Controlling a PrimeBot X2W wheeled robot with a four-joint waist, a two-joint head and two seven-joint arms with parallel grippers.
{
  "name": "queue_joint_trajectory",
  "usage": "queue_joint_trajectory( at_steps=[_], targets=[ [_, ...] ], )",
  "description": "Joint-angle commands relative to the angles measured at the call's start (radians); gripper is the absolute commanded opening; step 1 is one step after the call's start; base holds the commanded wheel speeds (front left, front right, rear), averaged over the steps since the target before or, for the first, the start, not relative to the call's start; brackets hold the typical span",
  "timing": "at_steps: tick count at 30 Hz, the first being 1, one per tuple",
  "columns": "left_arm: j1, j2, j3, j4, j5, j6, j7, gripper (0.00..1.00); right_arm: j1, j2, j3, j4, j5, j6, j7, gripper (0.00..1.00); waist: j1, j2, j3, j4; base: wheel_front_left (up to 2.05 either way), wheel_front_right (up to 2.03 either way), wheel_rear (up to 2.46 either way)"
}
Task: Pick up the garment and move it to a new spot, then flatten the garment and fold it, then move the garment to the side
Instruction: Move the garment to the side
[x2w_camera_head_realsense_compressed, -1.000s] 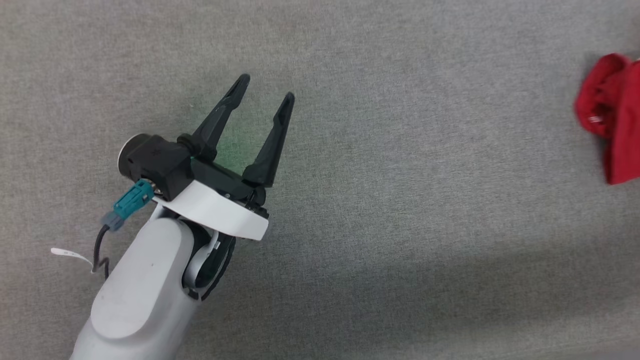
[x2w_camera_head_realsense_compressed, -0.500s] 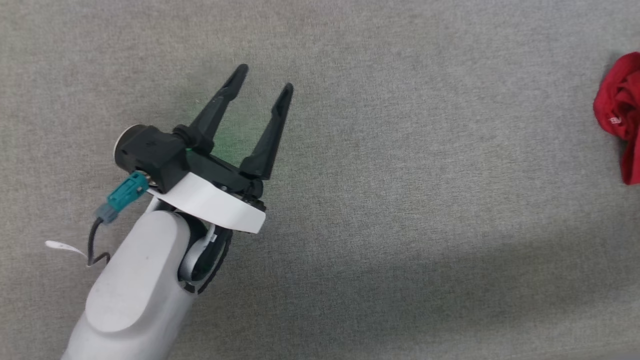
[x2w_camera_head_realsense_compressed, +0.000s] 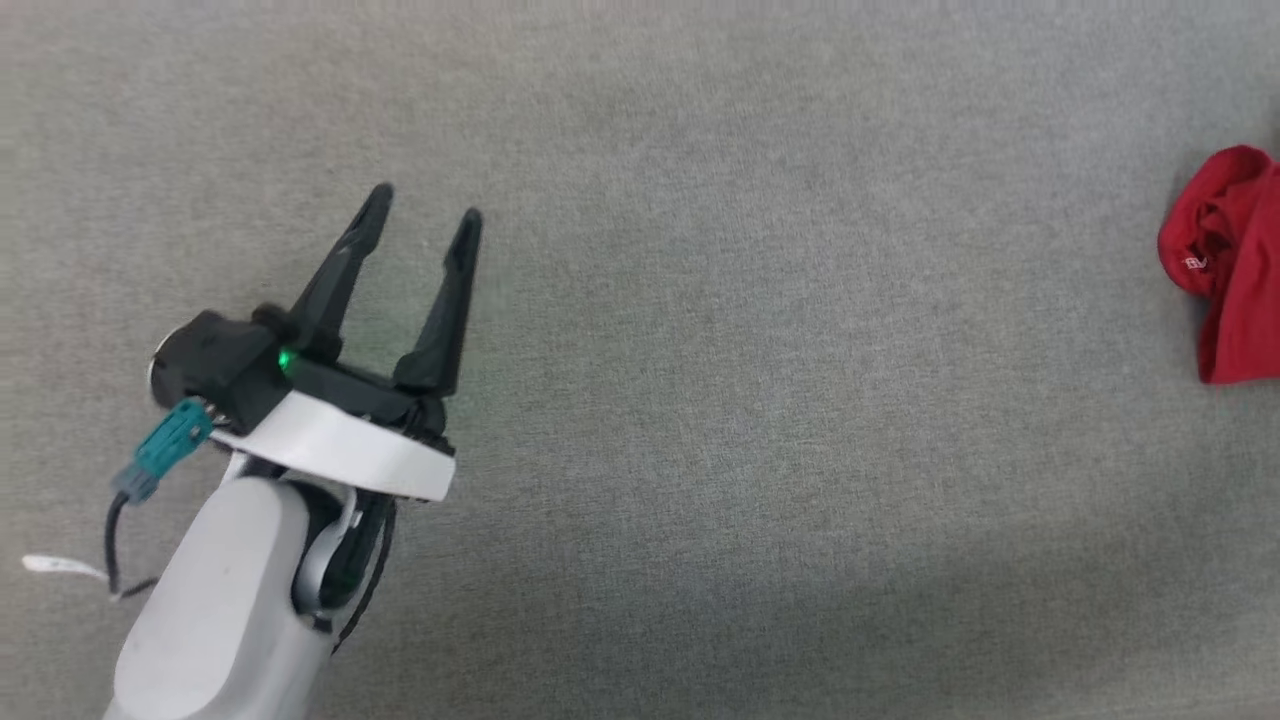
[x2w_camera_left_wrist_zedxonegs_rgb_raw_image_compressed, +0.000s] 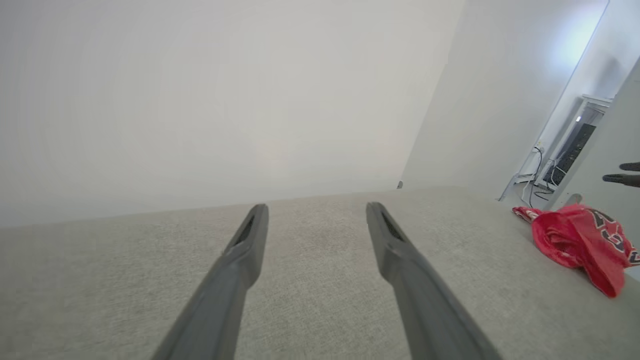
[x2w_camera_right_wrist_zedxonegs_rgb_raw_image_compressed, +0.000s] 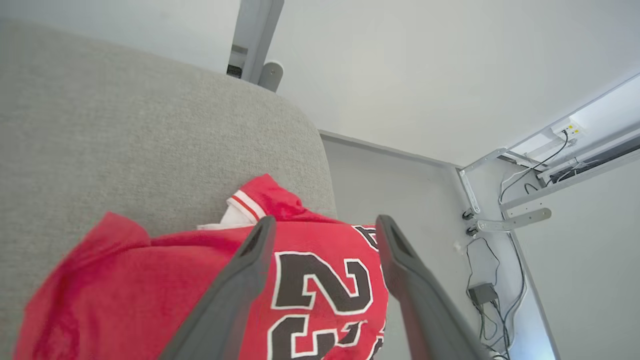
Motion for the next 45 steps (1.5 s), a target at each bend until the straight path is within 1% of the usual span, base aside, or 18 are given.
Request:
queue_joint_trajectory(
  at_steps=[1,8,10,15,21,23,29,37,42,45],
  targets=[
    [0.03,-0.001,0.022,-0.008,0.01,-0.003,-0.005,1.0,0.02,0.011,0.0,-0.012,0.017,-0.005,-0.023,1.0,0.0,0.0,-0.028,0.012,0.0,0.0,0.0],
    [0.129,-0.012,0.097,-0.02,0.026,-0.003,-0.005,1.0,0.087,0.065,-0.011,-0.056,0.069,-0.005,-0.11,1.0,0.0,0.0,-0.101,0.038,0.0,0.0,0.0],
    [0.158,-0.015,0.123,-0.014,0.025,-0.003,-0.005,1.0,0.115,0.087,-0.011,-0.076,0.071,-0.005,-0.133,1.0,0.0,0.0,-0.126,0.045,0.0,0.0,0.0],
    [0.224,-0.031,0.188,-0.014,0.026,-0.003,-0.005,1.0,0.198,0.121,-0.029,-0.131,0.089,-0.005,-0.213,1.0,0.0,0.0,-0.181,0.063,0.0,0.0,0.0],
    [0.301,-0.055,0.269,-0.04,0.054,-0.003,-0.005,1.0,0.303,0.162,-0.073,-0.192,0.063,-0.004,-0.326,1.0,0.0,0.0,-0.238,0.072,0.0,0.0,0.0],
    [0.326,-0.062,0.292,-0.05,0.07,-0.003,-0.005,1.0,0.342,0.19,-0.09,-0.216,0.044,-0.004,-0.35,1.0,0.0,0.0,-0.253,0.072,0.0,0.0,0.0],
    [0.405,-0.09,0.364,-0.078,0.099,-0.003,-0.005,1.0,0.466,0.264,-0.17,-0.31,-0.025,-0.003,-0.382,1.0,0.0,0.0,-0.299,0.068,0.0,0.0,0.0],
    [0.497,-0.121,0.443,-0.112,0.127,-0.003,-0.005,1.0,0.662,0.363,-0.279,-0.496,-0.127,-0.003,-0.394,1.0,0.0,0.0,-0.339,0.065,0.0,0.0,0.0],
    [0.545,-0.144,0.484,-0.122,0.143,-0.003,-0.005,1.0,0.769,0.408,-0.332,-0.601,-0.159,-0.003,-0.394,1.0,0.0,0.0,-0.361,0.072,0.0,0.0,0.0],
    [0.571,-0.144,0.498,-0.124,0.144,-0.003,-0.005,1.0,0.823,0.43,-0.349,-0.658,-0.175,-0.003,-0.395,1.0,0.0,0.0,-0.373,0.074,0.0,0.0,0.0]
  ],
)
